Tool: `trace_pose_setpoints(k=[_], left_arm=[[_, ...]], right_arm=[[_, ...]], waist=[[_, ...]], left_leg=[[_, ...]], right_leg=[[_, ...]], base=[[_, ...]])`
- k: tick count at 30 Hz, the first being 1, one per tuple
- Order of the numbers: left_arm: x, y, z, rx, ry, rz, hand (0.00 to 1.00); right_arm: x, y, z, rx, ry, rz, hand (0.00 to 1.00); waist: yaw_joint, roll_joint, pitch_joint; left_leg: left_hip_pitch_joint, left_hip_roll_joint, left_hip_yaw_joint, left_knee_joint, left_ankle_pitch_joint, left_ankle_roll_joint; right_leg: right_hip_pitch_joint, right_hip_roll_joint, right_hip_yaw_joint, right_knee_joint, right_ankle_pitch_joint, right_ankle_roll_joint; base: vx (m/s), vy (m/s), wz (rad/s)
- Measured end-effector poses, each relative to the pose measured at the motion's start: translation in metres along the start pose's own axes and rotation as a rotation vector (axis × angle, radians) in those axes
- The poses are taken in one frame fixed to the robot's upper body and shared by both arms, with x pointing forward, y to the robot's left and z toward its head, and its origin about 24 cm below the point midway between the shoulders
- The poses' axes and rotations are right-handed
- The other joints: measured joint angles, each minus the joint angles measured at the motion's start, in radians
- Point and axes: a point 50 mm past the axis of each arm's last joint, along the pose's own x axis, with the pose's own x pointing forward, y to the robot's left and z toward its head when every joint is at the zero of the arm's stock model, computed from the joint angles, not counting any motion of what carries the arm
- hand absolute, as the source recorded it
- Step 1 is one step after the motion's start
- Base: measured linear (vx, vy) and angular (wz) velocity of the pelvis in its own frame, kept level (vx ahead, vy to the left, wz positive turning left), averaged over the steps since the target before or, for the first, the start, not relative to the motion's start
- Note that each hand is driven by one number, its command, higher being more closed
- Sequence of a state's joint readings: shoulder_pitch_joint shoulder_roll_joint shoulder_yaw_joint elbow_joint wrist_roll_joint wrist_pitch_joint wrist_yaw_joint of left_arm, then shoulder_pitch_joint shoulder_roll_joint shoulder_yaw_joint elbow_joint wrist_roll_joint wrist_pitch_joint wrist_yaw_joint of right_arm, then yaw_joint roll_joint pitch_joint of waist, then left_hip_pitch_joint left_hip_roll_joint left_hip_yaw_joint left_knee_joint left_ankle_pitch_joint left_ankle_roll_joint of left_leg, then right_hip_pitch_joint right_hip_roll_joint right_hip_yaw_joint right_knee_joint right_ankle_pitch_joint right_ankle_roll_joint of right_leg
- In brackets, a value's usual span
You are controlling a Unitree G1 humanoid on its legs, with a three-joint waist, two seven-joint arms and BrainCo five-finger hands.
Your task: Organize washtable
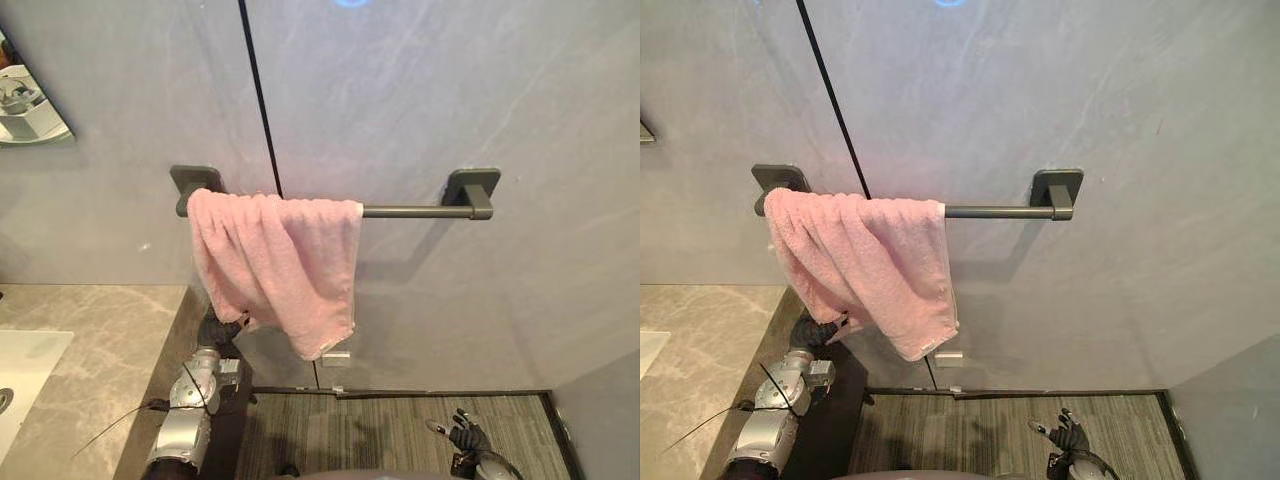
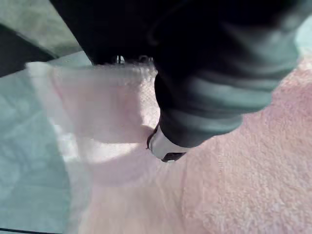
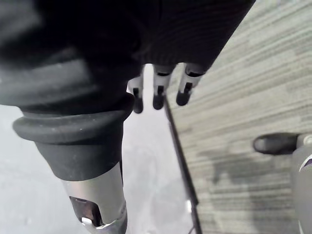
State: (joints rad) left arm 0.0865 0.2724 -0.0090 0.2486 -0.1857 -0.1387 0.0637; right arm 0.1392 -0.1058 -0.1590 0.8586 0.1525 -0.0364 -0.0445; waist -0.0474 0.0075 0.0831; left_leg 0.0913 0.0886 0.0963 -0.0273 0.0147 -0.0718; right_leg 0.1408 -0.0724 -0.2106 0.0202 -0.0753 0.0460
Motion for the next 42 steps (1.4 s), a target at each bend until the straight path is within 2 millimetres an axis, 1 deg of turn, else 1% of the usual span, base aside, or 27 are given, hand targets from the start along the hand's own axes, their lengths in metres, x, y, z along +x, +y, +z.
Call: trace_pose_setpoints(k=[4,6,8,9,10,11,12,13,15,20,24,27,30,36,40,42], left_arm=[[0.000,-0.002,0.000,-0.009,0.001,0.000,1.00],[0.000,-0.002,0.000,-0.015,0.000,0.002,1.00],[0.000,-0.004,0.000,-0.023,-0.002,0.003,1.00],[0.000,-0.003,0.000,-0.025,-0.003,0.005,1.00],[0.000,-0.003,0.001,-0.027,-0.007,0.008,1.00],[0.000,-0.003,0.003,-0.028,-0.013,0.007,1.00],[0.000,-0.003,0.005,-0.029,-0.023,0.006,1.00],[0.000,-0.003,0.005,-0.029,-0.025,0.005,1.00],[0.001,-0.003,0.010,-0.032,-0.043,0.009,1.00],[0.001,-0.003,0.015,-0.044,-0.067,0.019,1.00],[0.001,-0.007,0.028,-0.061,-0.129,0.008,1.00],[0.001,-0.008,0.029,-0.064,-0.133,0.007,1.00],[0.001,-0.008,0.029,-0.066,-0.134,0.005,1.00],[0.001,-0.013,0.032,-0.087,-0.152,0.000,1.00],[0.000,-0.016,0.035,-0.098,-0.169,-0.005,1.00],[0.001,-0.017,0.039,-0.101,-0.187,-0.010,1.00]], right_arm=[[0.000,0.000,0.001,0.000,-0.005,0.000,0.00],[0.000,0.001,0.008,-0.004,-0.033,0.001,0.00],[-0.001,0.003,0.025,-0.001,-0.110,0.003,0.00],[-0.001,0.003,0.031,0.001,-0.138,0.003,0.00],[-0.004,0.005,0.046,0.004,-0.205,0.011,0.00],[-0.007,0.006,0.058,0.006,-0.265,0.017,0.00],[-0.015,0.006,0.074,0.007,-0.357,0.025,0.00],[-0.017,0.006,0.077,0.007,-0.376,0.027,0.00],[-0.028,0.006,0.097,-0.014,-0.494,0.035,0.00],[-0.043,0.008,0.117,-0.065,-0.618,0.068,0.00],[-0.061,0.017,0.135,-0.111,-0.734,0.132,0.00],[-0.071,0.021,0.142,-0.141,-0.788,0.179,0.00],[-0.076,0.027,0.146,-0.163,-0.816,0.223,0.00],[-0.091,0.050,0.154,-0.203,-0.885,0.381,0.00],[-0.096,0.065,0.157,-0.215,-0.902,0.476,0.00],[-0.099,0.076,0.162,-0.218,-0.919,0.549,0.00]], waist=[[-0.004,0.004,0.006],[-0.007,0.005,0.014],[-0.019,0.005,0.019],[-0.020,0.004,0.019],[-0.023,0.004,0.019],[-0.024,0.004,0.019],[-0.024,0.004,0.019],[-0.024,0.004,0.019],[-0.025,0.003,0.019],[-0.023,0.004,0.028],[-0.026,0.011,0.051],[-0.026,0.009,0.053],[-0.025,0.005,0.056],[-0.023,0.006,0.055],[-0.023,0.006,0.055],[-0.022,0.007,0.055]], left_leg=[[0.005,0.000,0.007,-0.003,0.000,0.000],[0.008,0.000,0.009,-0.005,0.000,0.000],[0.009,0.000,0.010,-0.006,0.000,0.000],[0.009,0.000,0.010,-0.007,0.000,0.000],[0.009,0.000,0.012,-0.008,0.000,0.000],[0.009,0.000,0.013,-0.008,0.000,0.000],[0.009,-0.001,0.012,-0.008,0.000,0.000],[0.009,-0.001,0.012,-0.007,0.000,0.000],[0.011,-0.001,0.009,-0.007,0.000,0.000],[0.030,0.000,0.006,0.000,-0.001,0.000],[0.032,0.002,0.005,0.010,-0.007,0.005],[0.034,0.002,0.005,0.017,-0.016,0.006],[0.038,0.002,0.007,0.033,-0.029,0.006],[0.039,0.001,0.007,0.034,-0.029,0.007],[0.040,0.001,0.007,0.034,-0.029,0.007],[0.041,0.001,0.007,0.034,-0.029,0.007]], right_leg=[[0.001,0.000,0.009,-0.008,0.005,0.001],[0.002,0.000,0.013,-0.008,0.005,0.002],[0.001,0.000,0.014,-0.008,0.005,0.002],[0.001,0.000,0.014,-0.008,0.005,0.002],[-0.001,0.000,0.017,-0.008,0.006,0.002],[-0.002,0.000,0.020,-0.009,0.006,0.002],[-0.002,0.000,0.022,-0.009,0.006,0.002],[-0.002,0.000,0.022,-0.010,0.006,0.002],[-0.001,0.000,0.027,-0.011,0.006,0.002],[0.015,-0.001,0.041,-0.017,0.005,0.003],[0.017,0.001,0.050,-0.019,0.012,0.004],[0.021,0.000,0.054,-0.020,0.015,0.007],[0.031,-0.001,0.056,-0.020,0.015,0.007],[0.031,-0.002,0.058,-0.015,0.014,0.008],[0.031,-0.002,0.059,-0.014,0.014,0.008],[0.031,-0.002,0.059,-0.012,0.014,0.008]], base=[[-0.04,0.005,-0.07],[-0.03,-0.001,-0.04],[0.00,0.000,0.00],[0.00,-0.005,-0.04],[0.01,-0.004,-0.07],[0.02,-0.007,-0.09],[0.02,-0.006,-0.06],[0.02,-0.007,-0.05],[0.01,-0.007,-0.05],[-0.02,-0.006,-0.07],[-0.07,-0.006,-0.07],[-0.03,0.003,-0.05],[-0.01,0.006,-0.02],[0.00,0.000,-0.01],[0.00,0.000,0.00],[0.00,0.000,0.00]])
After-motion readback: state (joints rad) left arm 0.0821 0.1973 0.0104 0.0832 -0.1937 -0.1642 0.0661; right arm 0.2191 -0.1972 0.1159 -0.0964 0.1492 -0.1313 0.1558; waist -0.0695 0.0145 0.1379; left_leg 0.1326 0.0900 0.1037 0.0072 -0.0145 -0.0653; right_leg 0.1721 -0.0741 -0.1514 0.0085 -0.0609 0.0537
